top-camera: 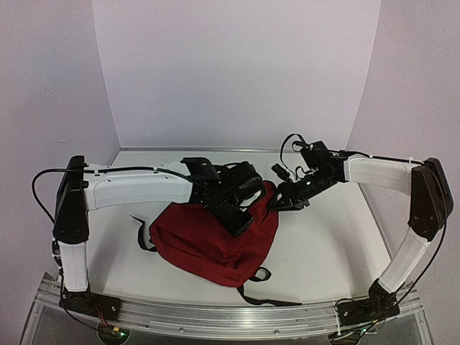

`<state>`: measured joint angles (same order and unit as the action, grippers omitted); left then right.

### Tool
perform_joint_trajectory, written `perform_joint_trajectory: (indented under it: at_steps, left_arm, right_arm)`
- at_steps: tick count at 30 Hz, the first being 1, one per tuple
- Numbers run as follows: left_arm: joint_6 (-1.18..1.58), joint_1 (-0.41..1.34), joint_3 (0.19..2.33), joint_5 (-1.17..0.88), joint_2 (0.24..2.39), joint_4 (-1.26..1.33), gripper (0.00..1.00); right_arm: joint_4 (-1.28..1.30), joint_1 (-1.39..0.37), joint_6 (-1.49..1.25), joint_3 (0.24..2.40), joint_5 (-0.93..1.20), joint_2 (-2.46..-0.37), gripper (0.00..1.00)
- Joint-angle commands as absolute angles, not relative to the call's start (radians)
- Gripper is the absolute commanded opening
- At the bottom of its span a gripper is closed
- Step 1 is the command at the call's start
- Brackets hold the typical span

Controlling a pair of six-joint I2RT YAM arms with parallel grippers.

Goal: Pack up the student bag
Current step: Zip the student bag at the center of the board.

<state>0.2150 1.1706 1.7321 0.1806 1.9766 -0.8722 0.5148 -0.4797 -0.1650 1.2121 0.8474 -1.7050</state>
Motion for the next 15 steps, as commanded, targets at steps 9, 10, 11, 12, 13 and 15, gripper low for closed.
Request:
perform_joint_trajectory:
  at_steps: [9, 10, 11, 12, 13, 15]
  left_arm:
    - [0.156, 1.167, 1.882, 0.246, 2.062, -0.948, 0.24]
    - [0.155, 1.166, 1.885, 0.247, 2.065, -0.948, 0.22]
    - [0.153, 1.167, 1.889, 0.247, 2.067, -0.948, 0.20]
    - [0.152, 1.167, 1.892, 0.248, 2.070, -0.948, 0.18]
    - [0.151, 1.167, 1.897, 0.249, 2.073, -0.949, 0.17]
    - [0.153, 1.167, 1.904, 0.257, 2.079, -0.953, 0.14]
  right_arm:
    - [0.488, -0.471, -0.176, 1.213, 0.860, -1.684, 0.47]
    - [0.488, -0.470, -0.177, 1.213, 0.861, -1.684, 0.47]
    - [0.487, -0.471, -0.178, 1.213, 0.862, -1.684, 0.47]
    - [0.488, -0.472, -0.178, 1.213, 0.863, -1.685, 0.47]
    - [0.488, -0.470, -0.178, 1.214, 0.863, -1.686, 0.47]
    - [0.488, -0.470, -0.179, 1.215, 0.865, -1.689, 0.47]
